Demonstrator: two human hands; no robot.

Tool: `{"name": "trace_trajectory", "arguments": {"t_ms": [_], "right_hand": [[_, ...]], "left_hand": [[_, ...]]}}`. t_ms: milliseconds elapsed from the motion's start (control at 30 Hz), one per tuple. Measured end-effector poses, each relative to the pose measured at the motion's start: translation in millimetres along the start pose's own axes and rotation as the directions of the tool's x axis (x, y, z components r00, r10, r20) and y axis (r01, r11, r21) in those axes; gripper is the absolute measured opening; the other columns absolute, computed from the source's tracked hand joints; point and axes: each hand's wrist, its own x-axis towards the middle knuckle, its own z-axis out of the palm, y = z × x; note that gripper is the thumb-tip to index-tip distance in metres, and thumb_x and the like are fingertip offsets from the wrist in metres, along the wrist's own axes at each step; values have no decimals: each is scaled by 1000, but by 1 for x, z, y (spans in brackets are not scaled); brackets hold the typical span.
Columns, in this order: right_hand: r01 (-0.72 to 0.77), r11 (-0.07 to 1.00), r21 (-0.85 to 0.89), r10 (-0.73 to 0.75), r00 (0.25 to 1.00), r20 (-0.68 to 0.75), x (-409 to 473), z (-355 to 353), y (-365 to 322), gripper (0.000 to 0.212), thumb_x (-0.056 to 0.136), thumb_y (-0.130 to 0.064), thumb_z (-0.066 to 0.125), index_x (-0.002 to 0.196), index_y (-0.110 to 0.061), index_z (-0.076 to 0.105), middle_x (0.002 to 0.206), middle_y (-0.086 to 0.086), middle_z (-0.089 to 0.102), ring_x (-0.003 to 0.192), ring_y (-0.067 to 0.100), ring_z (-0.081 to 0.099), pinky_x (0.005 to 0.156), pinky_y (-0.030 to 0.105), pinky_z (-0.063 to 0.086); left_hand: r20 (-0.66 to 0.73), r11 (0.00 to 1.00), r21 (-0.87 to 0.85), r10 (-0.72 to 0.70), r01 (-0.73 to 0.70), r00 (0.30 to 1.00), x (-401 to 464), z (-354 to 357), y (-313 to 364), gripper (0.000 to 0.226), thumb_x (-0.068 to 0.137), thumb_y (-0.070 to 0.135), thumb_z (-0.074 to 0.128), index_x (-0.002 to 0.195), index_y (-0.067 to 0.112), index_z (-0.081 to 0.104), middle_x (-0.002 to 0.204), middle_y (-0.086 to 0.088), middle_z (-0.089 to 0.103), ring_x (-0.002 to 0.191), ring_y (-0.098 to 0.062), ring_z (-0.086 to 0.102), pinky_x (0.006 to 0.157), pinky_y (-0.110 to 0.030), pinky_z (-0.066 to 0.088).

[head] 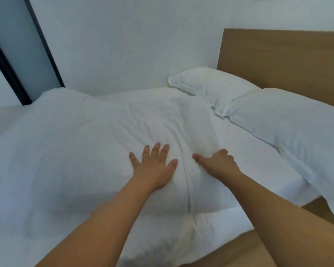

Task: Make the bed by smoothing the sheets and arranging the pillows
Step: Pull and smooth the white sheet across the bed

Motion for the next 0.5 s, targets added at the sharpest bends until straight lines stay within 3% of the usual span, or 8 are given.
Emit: {"name": "trace_trajectory", "arguments": {"t_ms": [67,133,233,333,433,500], "right_hand": [[82,995,54,-78,995,-59,-3,2,15,77,82,-67,57,128,-8,41,132,10,53,117,32,53,87,38,42],[159,984,-81,-167,980,-107,1,-3,28,57,91,-65,40,112,-12,50,116,11,60,100,33,57,79,37,42],[215,923,-318,-275,949,-157,12,-13,34,46,100,-55,23,92,-16,48,98,13,63,79,30,52,70,35,38],[208,915,-346,-307,915,-262,11,-5,33,44,101,-53,20,89,-17,43,88,6,60,75,29,53,66,35,35],[127,992,18,-111,915,-387,-6,20,44,54,96,-61,27,110,-13,47,102,5,58,95,31,58,75,39,43],[75,991,114,-22,913,-407,-20,32,51,68,92,-66,33,124,-7,44,117,10,57,105,33,56,85,43,47]], "left_hand": [[-65,1000,18,5,-4,998,-9,8,0,65,93,65,7,151,39,-5,162,10,-6,149,-21,-8,110,-68,-6],[-130,998,56,0,8,992,-19,19,-7,65,92,66,5,151,41,-6,162,9,-3,149,-19,-6,111,-67,-6],[-262,987,130,-54,91,963,-29,34,-42,69,90,68,5,152,40,8,162,6,11,149,-20,5,109,-69,-1],[-293,983,133,-81,124,953,-27,39,-66,74,88,69,10,152,33,21,159,1,24,147,-26,17,107,-72,3],[-241,967,180,220,-179,945,-26,35,-48,84,83,75,27,152,29,23,158,-3,26,145,-28,24,108,-72,9],[-169,895,256,413,-365,895,-28,38,-28,97,75,84,36,154,31,16,160,-5,19,148,-28,17,108,-72,10]]}}
